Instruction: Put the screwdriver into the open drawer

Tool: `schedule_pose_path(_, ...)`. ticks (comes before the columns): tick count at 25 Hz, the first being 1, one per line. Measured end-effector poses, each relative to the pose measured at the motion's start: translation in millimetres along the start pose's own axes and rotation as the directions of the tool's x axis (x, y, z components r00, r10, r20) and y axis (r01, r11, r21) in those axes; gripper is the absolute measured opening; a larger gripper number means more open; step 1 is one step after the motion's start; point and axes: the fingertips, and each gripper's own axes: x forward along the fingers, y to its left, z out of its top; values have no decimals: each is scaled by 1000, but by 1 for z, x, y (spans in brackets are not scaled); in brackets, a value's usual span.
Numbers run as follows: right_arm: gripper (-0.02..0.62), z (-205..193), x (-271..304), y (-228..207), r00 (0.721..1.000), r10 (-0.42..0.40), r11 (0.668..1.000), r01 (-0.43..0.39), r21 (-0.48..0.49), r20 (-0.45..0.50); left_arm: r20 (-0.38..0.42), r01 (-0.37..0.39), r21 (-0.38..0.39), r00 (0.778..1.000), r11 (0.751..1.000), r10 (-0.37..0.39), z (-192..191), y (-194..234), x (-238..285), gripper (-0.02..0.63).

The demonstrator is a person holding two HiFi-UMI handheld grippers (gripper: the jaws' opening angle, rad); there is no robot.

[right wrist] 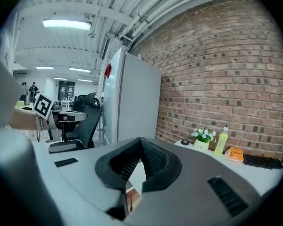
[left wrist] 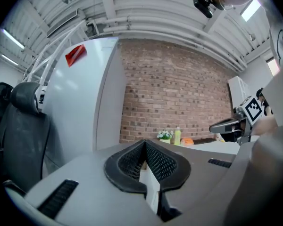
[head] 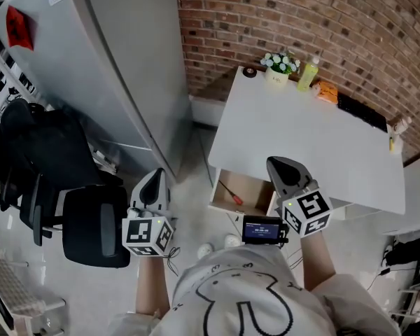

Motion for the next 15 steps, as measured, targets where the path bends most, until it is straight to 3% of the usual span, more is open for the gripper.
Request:
schedule_pose_path(5,17,27,-15,-4,996,-31,999,33,-26,87,27,14,44,1000,999,-15,14,-8,6,11)
schedule_pose_path(15,17,37,-17,-4,988,-47,996,57,-62,147,59,18,118,998,993,-25,30,-17,13,11)
